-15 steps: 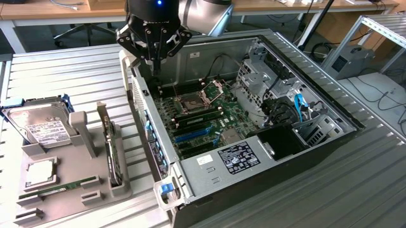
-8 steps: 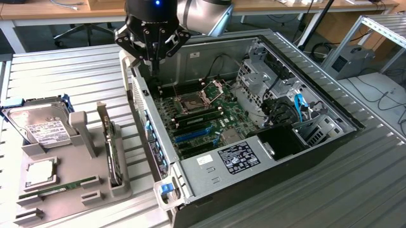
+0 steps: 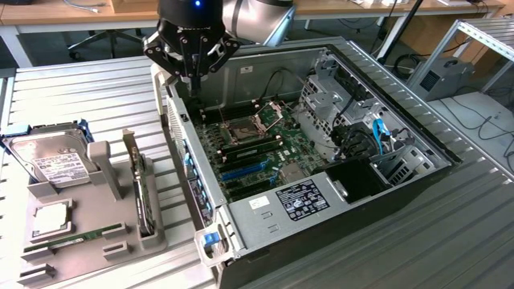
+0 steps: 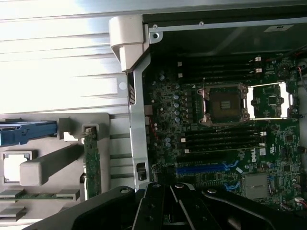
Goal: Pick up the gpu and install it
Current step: 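Reach for the gpu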
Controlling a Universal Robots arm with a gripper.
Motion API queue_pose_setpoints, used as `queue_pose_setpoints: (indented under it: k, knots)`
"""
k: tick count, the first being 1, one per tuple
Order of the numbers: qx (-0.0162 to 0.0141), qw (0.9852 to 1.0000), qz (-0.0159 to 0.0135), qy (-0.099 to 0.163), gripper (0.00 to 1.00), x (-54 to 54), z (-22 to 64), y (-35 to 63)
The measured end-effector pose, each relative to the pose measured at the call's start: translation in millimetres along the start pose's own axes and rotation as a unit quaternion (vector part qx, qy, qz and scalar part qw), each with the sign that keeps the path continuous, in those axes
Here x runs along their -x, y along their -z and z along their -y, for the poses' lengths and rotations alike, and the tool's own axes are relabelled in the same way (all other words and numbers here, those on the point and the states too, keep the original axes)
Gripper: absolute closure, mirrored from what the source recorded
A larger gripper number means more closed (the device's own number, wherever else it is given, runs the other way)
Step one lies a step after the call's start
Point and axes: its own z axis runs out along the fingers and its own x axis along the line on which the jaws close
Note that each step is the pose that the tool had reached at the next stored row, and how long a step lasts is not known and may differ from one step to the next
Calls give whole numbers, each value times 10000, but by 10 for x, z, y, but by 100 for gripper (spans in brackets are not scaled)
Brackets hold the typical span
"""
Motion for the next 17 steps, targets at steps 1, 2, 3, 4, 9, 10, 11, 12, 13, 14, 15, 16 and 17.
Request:
queue_pose_setpoints:
  k: [1,2,3,4,9,10,11,12,13,14,15,16,17]
  knots:
    - [0,10000,0,0,89,-4,0,0]
    - [0,10000,0,0,89,-7,0,0]
    - [0,10000,0,0,89,-9,1,0]
    - [0,10000,0,0,89,-13,1,0]
    - [0,10000,0,0,89,-26,2,1]
    - [0,10000,0,0,89,-28,2,1]
    - [0,10000,0,0,89,-31,2,1]
    - [0,10000,0,0,89,-33,3,1]
    - [0,10000,0,0,89,-36,3,1]
    - [0,10000,0,0,89,-37,3,1]
    - [0,10000,0,0,89,-39,3,1]
    - [0,10000,0,0,89,-41,3,1]
    - [0,10000,0,0,89,-43,3,1]
